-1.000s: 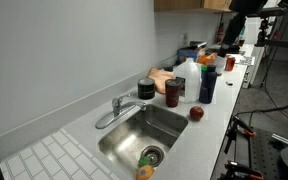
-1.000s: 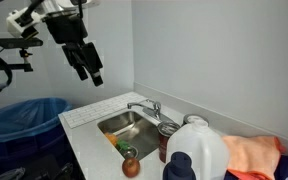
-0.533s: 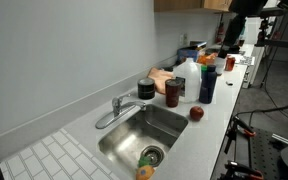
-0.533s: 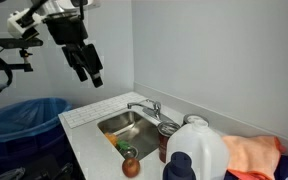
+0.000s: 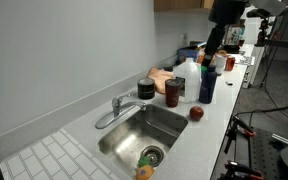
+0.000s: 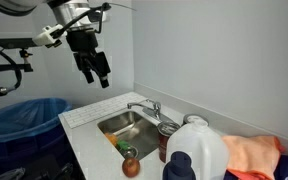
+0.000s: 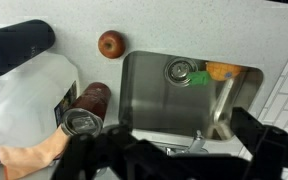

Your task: Turn the faucet to the left

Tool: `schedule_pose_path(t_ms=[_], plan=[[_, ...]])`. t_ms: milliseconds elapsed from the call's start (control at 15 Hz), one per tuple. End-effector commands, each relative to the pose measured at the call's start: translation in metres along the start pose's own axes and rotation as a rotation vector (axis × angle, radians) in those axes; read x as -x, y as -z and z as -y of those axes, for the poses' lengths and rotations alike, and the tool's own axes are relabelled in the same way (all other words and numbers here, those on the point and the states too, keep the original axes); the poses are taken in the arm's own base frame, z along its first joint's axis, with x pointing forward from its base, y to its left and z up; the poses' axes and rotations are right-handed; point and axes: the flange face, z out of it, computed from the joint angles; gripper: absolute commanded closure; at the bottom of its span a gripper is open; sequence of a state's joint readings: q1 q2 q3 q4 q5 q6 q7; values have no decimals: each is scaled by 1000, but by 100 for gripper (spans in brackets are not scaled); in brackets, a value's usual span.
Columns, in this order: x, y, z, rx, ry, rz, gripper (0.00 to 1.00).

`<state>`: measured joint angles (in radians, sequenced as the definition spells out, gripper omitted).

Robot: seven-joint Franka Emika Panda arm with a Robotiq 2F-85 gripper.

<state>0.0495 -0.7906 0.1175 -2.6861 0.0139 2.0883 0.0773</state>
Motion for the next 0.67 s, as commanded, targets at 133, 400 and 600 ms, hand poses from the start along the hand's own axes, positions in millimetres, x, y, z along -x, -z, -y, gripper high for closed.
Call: schedule_pose_path(t_ms=[133,400,600], plan=[[4,3,-1,-14,-5,-7,0],[-22,-24,-6,-17,-14,-73,0],[-52,-50,-11,-25,-5,-130,0]])
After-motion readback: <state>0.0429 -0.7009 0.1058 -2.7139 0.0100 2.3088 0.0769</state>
